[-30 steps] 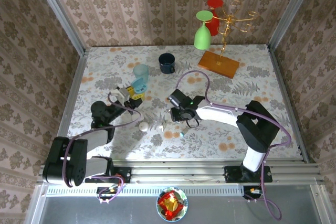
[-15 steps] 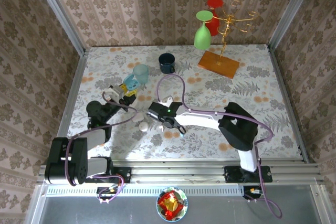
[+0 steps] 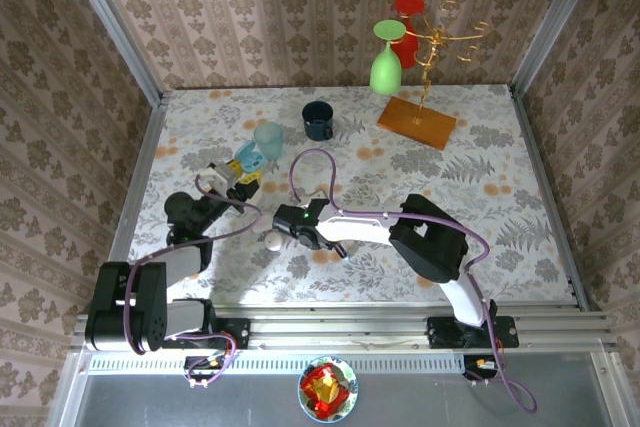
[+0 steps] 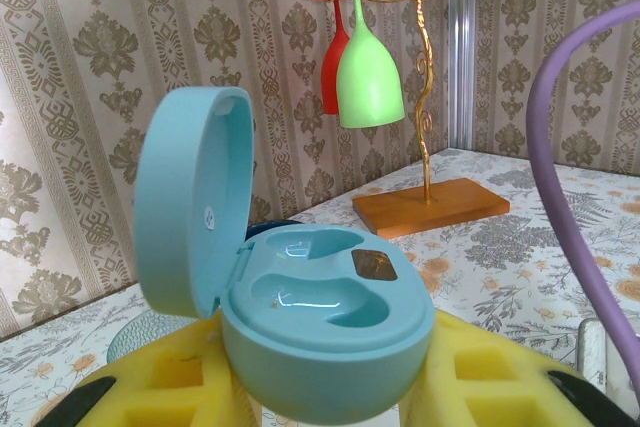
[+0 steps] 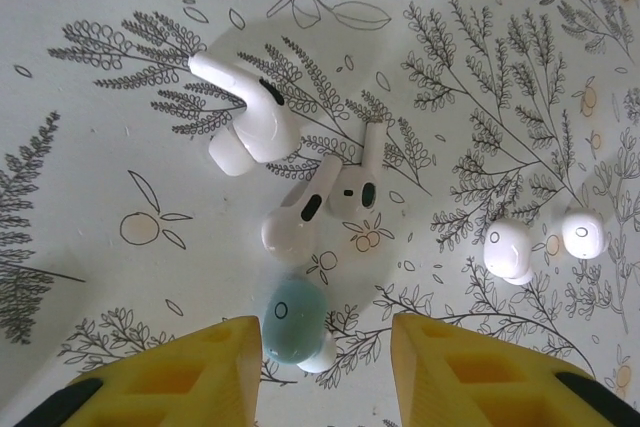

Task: Insert the wireless bluetooth earbuds into the charging case

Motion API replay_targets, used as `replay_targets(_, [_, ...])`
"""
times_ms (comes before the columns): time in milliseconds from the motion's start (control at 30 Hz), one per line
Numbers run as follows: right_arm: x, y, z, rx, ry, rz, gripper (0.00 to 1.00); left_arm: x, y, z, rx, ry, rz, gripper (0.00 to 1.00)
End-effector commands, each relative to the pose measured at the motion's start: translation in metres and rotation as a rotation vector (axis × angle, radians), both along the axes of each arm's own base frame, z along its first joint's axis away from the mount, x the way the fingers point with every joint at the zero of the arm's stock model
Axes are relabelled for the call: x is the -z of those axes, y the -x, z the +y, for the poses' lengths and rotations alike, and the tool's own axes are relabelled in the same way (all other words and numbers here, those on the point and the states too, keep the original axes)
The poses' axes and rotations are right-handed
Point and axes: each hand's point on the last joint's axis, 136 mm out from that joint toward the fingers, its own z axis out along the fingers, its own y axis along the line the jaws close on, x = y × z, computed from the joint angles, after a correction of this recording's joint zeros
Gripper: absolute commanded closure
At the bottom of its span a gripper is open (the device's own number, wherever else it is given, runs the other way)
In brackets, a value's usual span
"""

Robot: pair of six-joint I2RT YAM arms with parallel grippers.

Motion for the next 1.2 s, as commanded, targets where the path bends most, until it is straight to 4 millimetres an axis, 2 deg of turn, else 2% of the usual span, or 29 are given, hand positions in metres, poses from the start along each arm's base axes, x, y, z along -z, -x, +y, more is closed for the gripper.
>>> replay_targets(0, [-0.002,-0.005,0.0,0.006,0.026,-0.022,0.6,-0.005,0.003,0.001,0.007,-0.01,-0.04,0.76])
replay_targets(533, [0.012,-0.004,-0.002,0.004,0.051,0.024,0.65,-0.004,0.005,-0.001,0.021,-0.012,-0.04,0.76])
replay_targets(1167, [0.014,-0.002,-0.007,0.016,0.056,0.036,0.8,-0.001,0.007,-0.004,0.044,-0.017,-0.033,0.76])
